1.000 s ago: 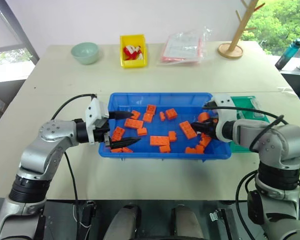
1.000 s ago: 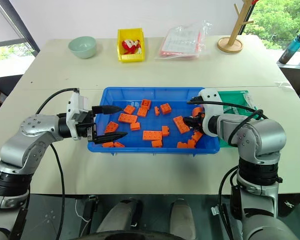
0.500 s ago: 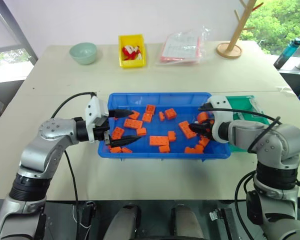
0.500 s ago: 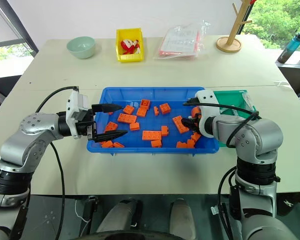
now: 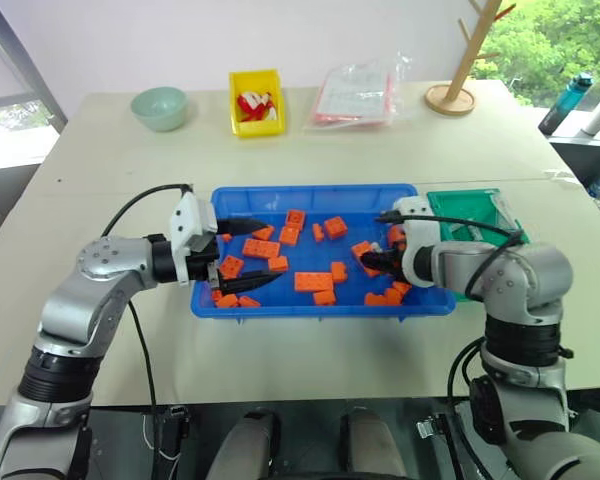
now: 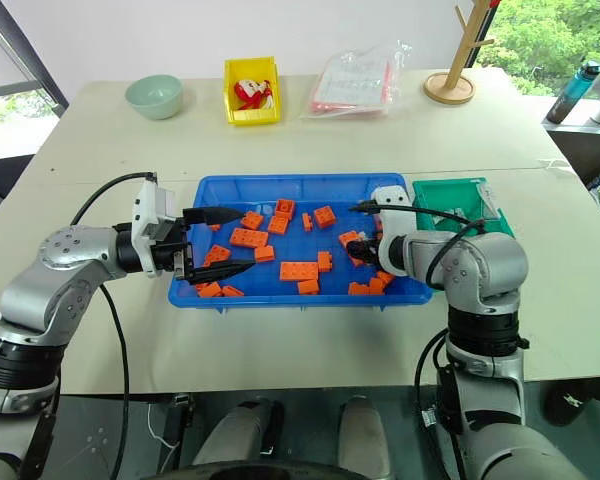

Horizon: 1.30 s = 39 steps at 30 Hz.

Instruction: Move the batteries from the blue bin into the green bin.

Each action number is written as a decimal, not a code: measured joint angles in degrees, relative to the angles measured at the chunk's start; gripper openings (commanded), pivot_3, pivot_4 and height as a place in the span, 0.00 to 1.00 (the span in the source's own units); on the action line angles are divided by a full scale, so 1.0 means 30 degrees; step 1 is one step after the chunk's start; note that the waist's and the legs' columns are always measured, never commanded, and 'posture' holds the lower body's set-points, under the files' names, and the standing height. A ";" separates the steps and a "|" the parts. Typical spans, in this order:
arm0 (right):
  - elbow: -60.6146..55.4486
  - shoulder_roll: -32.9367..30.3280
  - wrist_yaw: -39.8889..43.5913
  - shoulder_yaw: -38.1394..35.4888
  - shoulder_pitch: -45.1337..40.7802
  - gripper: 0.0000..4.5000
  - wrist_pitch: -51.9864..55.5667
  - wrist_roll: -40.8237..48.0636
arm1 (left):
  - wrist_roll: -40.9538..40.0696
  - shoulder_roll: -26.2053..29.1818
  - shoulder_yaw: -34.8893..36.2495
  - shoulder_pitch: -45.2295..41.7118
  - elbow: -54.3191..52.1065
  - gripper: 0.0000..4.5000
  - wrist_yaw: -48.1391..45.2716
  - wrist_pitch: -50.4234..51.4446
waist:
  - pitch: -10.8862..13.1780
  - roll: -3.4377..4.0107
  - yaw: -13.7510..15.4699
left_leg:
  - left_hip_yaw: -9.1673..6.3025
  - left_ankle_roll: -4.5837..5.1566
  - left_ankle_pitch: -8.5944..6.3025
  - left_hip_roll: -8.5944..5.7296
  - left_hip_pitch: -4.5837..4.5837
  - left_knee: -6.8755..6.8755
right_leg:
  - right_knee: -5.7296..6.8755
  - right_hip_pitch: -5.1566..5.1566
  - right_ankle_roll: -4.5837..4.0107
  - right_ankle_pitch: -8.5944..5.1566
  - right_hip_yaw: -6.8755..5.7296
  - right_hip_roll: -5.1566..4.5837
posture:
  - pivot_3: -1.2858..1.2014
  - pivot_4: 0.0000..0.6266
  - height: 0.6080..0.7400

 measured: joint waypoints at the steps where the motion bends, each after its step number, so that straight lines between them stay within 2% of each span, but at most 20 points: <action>1: -0.0018 0.0000 0.0100 0.0008 0.0001 0.63 0.0001 -0.0059 | 0.0046 0.0006 0.0001 0.0003 0.0000 1.00 -0.0013 -0.0039 | 0.0000 0.0001 -0.0004 | 0.0001 0.0000 0.0000 -0.0001 -0.0001 0.0000 | 0.0000 -0.0002 0.0000 0.0000 0.0000 -0.0001 | 0.52 0.24 0.84; 15: -0.0588 -0.1646 0.0975 -0.0174 -0.0641 0.63 0.0005 -0.0151 | 0.0143 -0.0043 -0.0017 -0.0029 0.0240 1.00 -0.0143 -0.0422 | 0.0001 0.0002 0.0000 | 0.0004 0.0000 0.0000 -0.0003 -0.0003 -0.0006 | -0.0006 -0.0013 0.0000 0.0000 0.0001 -0.0004 | 0.52 0.24 0.84; 27: -0.0951 -0.1634 0.1521 0.0382 0.0134 0.63 -0.0270 -0.0722 | 0.0309 -0.0305 -0.0042 -0.0230 0.0562 1.00 -0.0234 -0.0715 | 0.0001 0.0001 0.0000 | 0.0004 0.0001 0.0000 -0.0003 -0.0003 -0.0003 | -0.0006 -0.0006 0.0000 0.0000 0.0001 -0.0003 | 0.52 0.24 0.84; 30: -0.0884 -0.1635 0.1632 0.0494 0.0195 0.46 -0.0616 -0.0940 | 0.0308 -0.0298 -0.0038 -0.0229 0.0562 1.00 -0.0238 -0.0714 | 0.0000 0.0001 -0.0002 | 0.0003 0.0000 0.0000 -0.0002 -0.0003 -0.0002 | -0.0005 -0.0005 0.0000 0.0000 0.0001 -0.0003 | 0.52 0.24 0.84; 32: -0.0797 -0.1635 0.1756 0.0548 0.0292 0.22 -0.0872 -0.1181 | 0.0309 -0.0278 -0.0036 -0.0224 0.0561 1.00 -0.0235 -0.0713 | 0.0000 0.0000 -0.0003 | 0.0002 0.0000 0.0000 -0.0002 -0.0002 -0.0003 | -0.0007 -0.0006 0.0000 0.0000 0.0001 -0.0002 | 0.52 0.24 0.84; 34: -0.0794 -0.1607 0.1856 0.0571 0.0343 0.04 -0.1031 -0.1286 | 0.0309 -0.0276 -0.0036 -0.0225 0.0561 1.00 -0.0232 -0.0713 | -0.0004 -0.0006 -0.0008 | 0.0001 0.0000 0.0000 -0.0001 0.0000 -0.0002 | -0.0007 0.0001 0.0000 0.0000 0.0001 0.0000 | 0.52 0.24 0.84; 39: -0.0789 -0.1370 0.1959 0.0632 0.0391 0.01 -0.1207 -0.1647 | 0.0312 -0.0257 -0.0035 -0.0224 0.0561 1.00 -0.0222 -0.0713 | -0.0010 -0.0016 -0.0027 | 0.0001 0.0000 0.0000 0.0003 0.0005 -0.0002 | -0.0007 0.0002 0.0000 0.0000 0.0001 0.0005 | 0.52 0.24 0.84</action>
